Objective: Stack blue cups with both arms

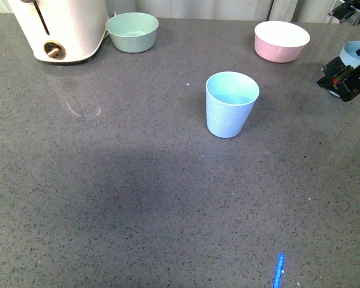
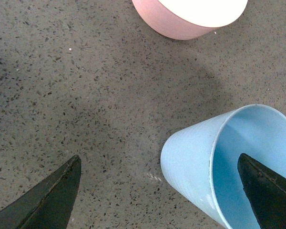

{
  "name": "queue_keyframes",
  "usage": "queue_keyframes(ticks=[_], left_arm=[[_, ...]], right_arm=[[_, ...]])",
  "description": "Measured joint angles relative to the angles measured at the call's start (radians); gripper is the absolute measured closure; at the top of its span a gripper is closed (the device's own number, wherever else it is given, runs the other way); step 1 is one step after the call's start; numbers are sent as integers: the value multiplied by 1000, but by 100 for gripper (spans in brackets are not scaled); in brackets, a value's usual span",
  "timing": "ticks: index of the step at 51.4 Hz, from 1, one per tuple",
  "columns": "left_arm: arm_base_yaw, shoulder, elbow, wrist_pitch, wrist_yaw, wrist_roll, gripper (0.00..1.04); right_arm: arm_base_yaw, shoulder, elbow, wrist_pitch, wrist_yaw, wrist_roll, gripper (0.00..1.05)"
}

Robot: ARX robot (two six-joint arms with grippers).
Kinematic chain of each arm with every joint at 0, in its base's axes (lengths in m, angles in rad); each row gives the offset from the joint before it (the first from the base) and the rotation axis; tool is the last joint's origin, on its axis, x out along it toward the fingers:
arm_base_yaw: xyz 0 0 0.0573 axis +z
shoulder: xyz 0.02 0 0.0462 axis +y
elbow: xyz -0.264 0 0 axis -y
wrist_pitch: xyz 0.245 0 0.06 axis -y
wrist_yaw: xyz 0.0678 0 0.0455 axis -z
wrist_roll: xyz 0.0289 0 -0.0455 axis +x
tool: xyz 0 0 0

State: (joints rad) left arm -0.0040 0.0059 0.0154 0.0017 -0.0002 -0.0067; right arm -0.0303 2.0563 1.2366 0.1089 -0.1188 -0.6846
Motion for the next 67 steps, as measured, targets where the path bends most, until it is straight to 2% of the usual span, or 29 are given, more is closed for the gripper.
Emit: queue_keyframes(ticks=[5, 21, 40, 54, 60, 67], left_arm=[[0, 0, 0, 0, 0, 0, 9], [0, 0, 0, 0, 0, 0, 9], [0, 0, 0, 0, 0, 0, 9], [0, 0, 0, 0, 0, 0, 9], [0, 0, 0, 0, 0, 0, 9], [0, 0, 0, 0, 0, 0, 9]], right_arm=[[-1, 19, 22, -16, 6, 5, 10], [-33, 43, 67, -106, -23, 63, 57], [-85, -5, 76, -173, -74, 83, 103], [-84, -196, 16, -230, -185, 59, 103], [-6, -334, -23, -290, -257, 60, 103], [99, -410, -56, -327, -274, 61, 103]])
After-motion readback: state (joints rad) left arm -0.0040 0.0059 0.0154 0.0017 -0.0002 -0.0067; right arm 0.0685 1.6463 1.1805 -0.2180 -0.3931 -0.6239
